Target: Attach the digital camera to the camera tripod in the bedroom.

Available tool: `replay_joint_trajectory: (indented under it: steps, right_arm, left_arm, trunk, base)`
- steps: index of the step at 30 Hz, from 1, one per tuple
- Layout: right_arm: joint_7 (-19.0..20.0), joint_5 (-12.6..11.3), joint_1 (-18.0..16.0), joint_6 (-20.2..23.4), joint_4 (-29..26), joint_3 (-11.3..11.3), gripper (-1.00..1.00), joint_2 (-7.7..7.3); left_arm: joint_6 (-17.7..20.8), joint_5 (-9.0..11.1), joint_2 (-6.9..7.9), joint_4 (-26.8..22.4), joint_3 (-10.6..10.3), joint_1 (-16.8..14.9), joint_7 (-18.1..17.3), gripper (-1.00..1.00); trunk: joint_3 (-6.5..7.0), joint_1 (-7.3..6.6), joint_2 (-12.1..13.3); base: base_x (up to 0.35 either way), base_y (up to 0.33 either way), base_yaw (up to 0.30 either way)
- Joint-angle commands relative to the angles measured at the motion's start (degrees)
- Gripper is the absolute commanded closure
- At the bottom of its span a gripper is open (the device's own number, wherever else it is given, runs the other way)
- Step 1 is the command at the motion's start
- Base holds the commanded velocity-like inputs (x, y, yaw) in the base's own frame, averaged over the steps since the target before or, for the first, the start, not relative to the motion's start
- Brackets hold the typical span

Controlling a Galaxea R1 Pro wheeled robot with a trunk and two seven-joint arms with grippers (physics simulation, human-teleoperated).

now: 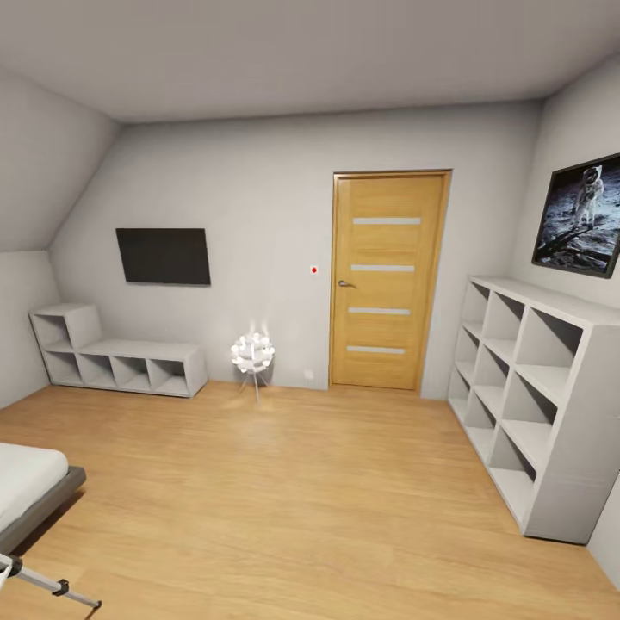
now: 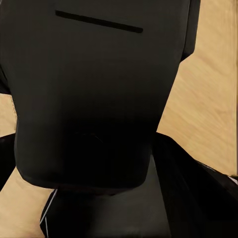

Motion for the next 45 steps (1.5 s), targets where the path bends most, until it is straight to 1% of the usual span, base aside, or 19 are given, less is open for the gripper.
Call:
replay_joint_trajectory:
  steps: [1,3,11,16,25,38,45]
  right_arm:
    - [0.13,0.51,-0.06,-0.34,0.18,-0.49,-1.0,-0.02]
    - [0.13,0.51,-0.06,-0.36,0.18,-0.49,-1.0,-0.01]
    - [0.08,0.49,-0.07,-0.39,0.18,-0.49,-1.0,0.0]
    - [0.1,0.48,-0.06,-0.41,0.18,-0.49,-1.0,0.0]
    - [0.12,0.47,-0.06,-0.36,0.18,-0.49,-1.0,0.02]
    - [0.13,0.51,-0.06,-0.32,0.19,-0.49,-1.0,0.26]
    - [0.13,0.51,-0.06,-0.32,0.2,-0.49,-1.0,0.27]
  left_arm:
    - [-0.15,0.09,-0.34,-0.03,-0.46,0.0,0.23,1.0]
    - [-0.17,-0.55,-0.87,-0.03,-0.5,0.0,0.38,1.0]
    - [-0.19,-2.95,-0.98,-0.04,-0.51,0.0,0.52,1.0]
    - [-0.19,-2.95,-0.99,-0.04,-0.51,0.0,0.54,1.0]
    - [-0.19,-2.64,-0.91,-0.04,-0.42,0.0,0.54,1.0]
    - [-0.23,-2.56,-0.91,-0.04,-0.43,0.0,0.54,1.0]
    - [0.07,-2.62,-0.91,-0.04,-0.47,0.0,0.47,1.0]
  trunk:
    - [-0.02,0.03,-0.03]
    - [-0.02,0.03,-0.03]
    - [-0.02,0.03,-0.03]
    - [-0.02,0.03,-0.03]
    - [-0.02,0.03,-0.03]
    - [-0.02,0.03,-0.03]
    - [-0.02,0.03,-0.03]
  base:
    - [0.066,-0.196,0.0]
    - [0.081,-0.226,0.0]
    - [0.1,-0.255,0.0]
    - [0.091,-0.227,0.0]
    - [0.012,-0.03,-0.048]
    - [0.001,-0.001,-0.224]
    - [0.18,0.0,-0.203]
